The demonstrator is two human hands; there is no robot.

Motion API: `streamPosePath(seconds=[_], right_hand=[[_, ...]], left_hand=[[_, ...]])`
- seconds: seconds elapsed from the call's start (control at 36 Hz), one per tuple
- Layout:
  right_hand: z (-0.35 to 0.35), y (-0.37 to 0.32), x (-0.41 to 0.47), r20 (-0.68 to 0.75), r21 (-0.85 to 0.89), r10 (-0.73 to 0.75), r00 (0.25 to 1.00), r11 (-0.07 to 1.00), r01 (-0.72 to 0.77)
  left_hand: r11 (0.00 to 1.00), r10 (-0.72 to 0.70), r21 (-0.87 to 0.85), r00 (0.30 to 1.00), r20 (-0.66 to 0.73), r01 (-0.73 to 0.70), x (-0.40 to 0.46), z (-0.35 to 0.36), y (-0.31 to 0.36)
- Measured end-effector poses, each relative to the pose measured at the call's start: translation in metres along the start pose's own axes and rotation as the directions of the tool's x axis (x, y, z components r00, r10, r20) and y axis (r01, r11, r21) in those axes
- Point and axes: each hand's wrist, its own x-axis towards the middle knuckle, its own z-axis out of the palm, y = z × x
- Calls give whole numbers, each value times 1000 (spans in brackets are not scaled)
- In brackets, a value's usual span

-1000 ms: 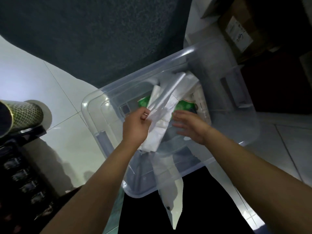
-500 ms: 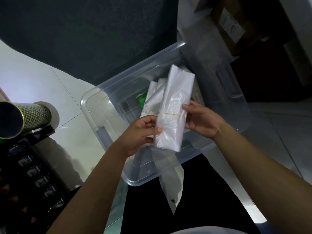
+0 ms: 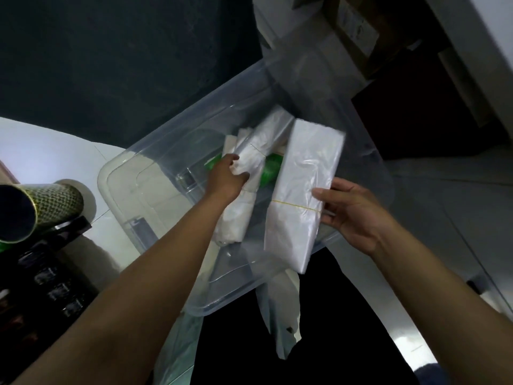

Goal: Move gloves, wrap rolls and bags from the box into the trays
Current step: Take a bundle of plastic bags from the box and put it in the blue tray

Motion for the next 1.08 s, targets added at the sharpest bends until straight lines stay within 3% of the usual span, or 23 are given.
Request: streamPosePath(seconds=[0.11,0.36,0.56,0.64,0.72,0.89,1.08], right_hand=[[-7,-2,-3,-39,-21,-12,999,1000,11],[-24,-9,-2,-106,-36,1,994,999,-5],[-23,-18,-21,-154,-133,-23,988,991,3],[-12,-29,-39,-116,-153,-23,993,988,5],[5,-45,-65,-17,-155,-28,999,988,25],[41,-77,-114,163,-93,-129,978,985,146],[90,-71,-161,55,-90,-333,941,937,337]], left_hand=[[971,37,237,999,11,-39,45,23,6],[902,26,430,999,28,-35,78,37,15],[979,33,199,995,93,-51,24,12,38],[999,-29,-31,993,113,33,-24,-7,57],[950,-71,-282,972,225,135,-80,-33,78],[813,58,-561,937,345,156,-174,-85,115],[697,268,-711,886,378,92,-230,-144,124]])
